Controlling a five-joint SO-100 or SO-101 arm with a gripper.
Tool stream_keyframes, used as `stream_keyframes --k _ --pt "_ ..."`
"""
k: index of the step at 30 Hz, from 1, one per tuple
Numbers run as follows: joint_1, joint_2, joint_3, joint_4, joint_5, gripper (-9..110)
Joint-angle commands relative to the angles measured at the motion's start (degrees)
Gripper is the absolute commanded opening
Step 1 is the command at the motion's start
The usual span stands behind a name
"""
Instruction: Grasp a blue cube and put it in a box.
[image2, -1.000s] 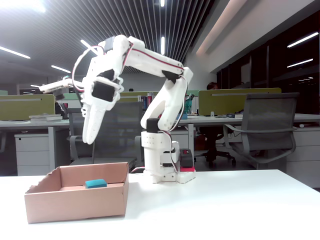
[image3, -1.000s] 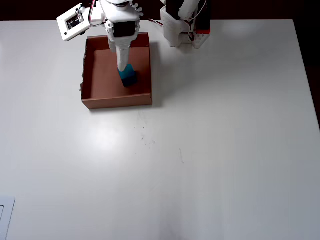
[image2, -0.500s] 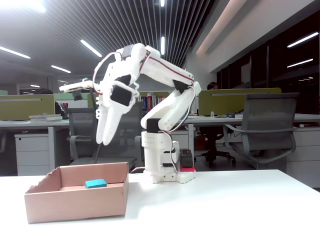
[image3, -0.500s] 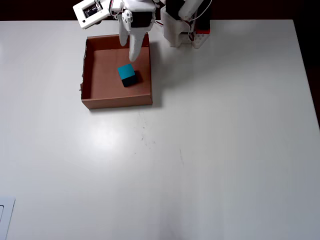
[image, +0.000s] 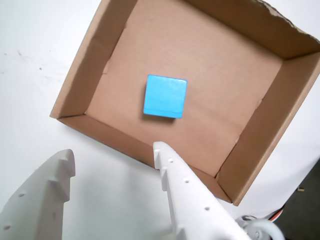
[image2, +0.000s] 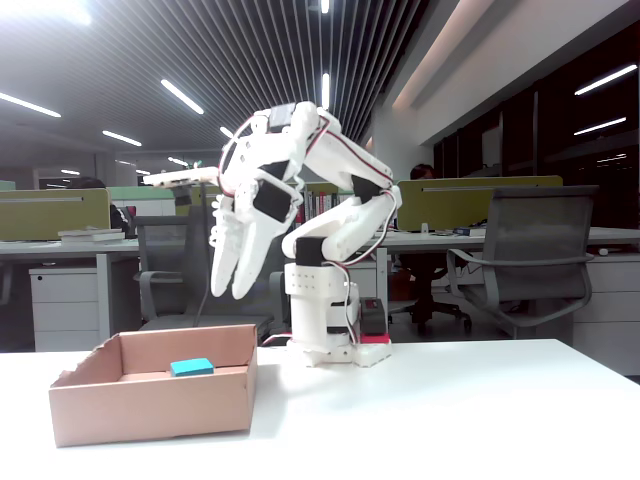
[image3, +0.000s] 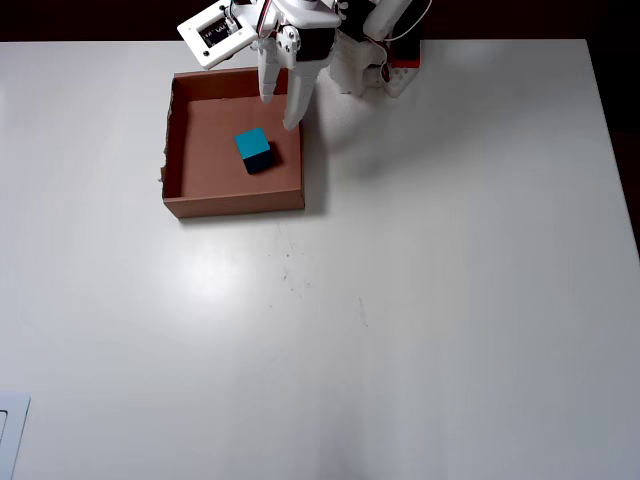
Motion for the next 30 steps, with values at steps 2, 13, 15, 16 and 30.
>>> stream_keyframes --k 2,13,15,16,30 --pt "0.97 4.04 2.20 -1.23 -0.79 20" --pt "4.57 17.49 13.62 -0.62 -1.85 19" --pt "5.19 21.09 16.52 -0.18 -2.46 19" --pt "5.54 22.85 18.02 -0.09 -2.55 19" --pt "8.70 30.23 28.13 -1.14 -3.52 19"
